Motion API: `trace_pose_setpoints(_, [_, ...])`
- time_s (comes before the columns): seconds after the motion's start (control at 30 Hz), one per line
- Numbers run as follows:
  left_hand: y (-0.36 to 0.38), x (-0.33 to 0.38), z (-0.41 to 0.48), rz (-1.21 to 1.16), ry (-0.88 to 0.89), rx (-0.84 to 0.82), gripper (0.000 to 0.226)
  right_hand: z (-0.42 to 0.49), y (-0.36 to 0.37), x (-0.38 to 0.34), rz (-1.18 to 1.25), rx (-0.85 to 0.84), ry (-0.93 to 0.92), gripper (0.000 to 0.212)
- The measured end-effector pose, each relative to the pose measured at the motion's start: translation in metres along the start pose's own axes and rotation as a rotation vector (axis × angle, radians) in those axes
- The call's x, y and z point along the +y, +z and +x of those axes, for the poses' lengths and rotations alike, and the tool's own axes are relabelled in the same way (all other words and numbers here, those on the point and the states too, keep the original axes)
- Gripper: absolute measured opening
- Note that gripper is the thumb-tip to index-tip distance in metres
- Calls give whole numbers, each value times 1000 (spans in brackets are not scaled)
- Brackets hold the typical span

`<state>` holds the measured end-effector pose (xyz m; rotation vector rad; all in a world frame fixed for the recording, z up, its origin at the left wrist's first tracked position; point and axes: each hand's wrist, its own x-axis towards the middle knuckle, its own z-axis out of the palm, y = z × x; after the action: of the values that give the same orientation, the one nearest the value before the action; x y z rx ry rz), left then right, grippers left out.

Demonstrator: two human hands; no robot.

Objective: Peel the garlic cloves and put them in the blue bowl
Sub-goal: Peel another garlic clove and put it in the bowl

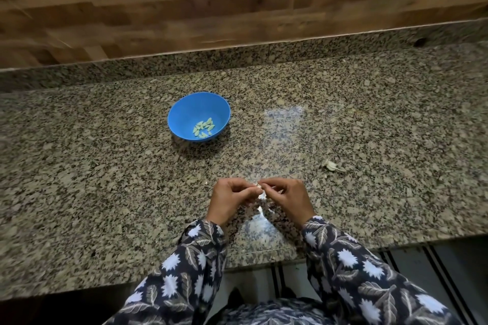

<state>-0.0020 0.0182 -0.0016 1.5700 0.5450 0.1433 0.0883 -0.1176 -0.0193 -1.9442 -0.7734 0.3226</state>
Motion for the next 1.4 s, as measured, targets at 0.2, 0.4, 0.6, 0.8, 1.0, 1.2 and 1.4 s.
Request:
trace_pose_setpoints(0.2, [3, 0, -5, -183, -85, 71, 10, -2, 1, -4, 15, -8, -20, 17])
trace_pose_setpoints(0.4, [3, 4, -4, -253, -169, 38, 13, -2, 3, -2, -33, 17, -12, 18])
trace_pose_setpoints(0.6, [4, 6, -3, -233, -178, 54, 16, -1, 4, -3, -91, 26, 8, 19])
trace_pose_setpoints(0.8, [6, 5, -5, -235, -186, 60, 15, -2, 7, -1, -116, 50, 13, 20])
trace_pose_setpoints(1.0, [6, 7, -6, -249, -196, 52, 12, 0, 10, -6, 211, 5, 265, 11])
trace_pose_setpoints(1.2, [3, 4, -9, -320, -228, 73, 17, 2, 8, -12, 540, -1, 490, 19])
trace_pose_setpoints(1.4, [2, 4, -10, -305, -211, 97, 15, -1, 9, 1, 419, 46, 517, 22])
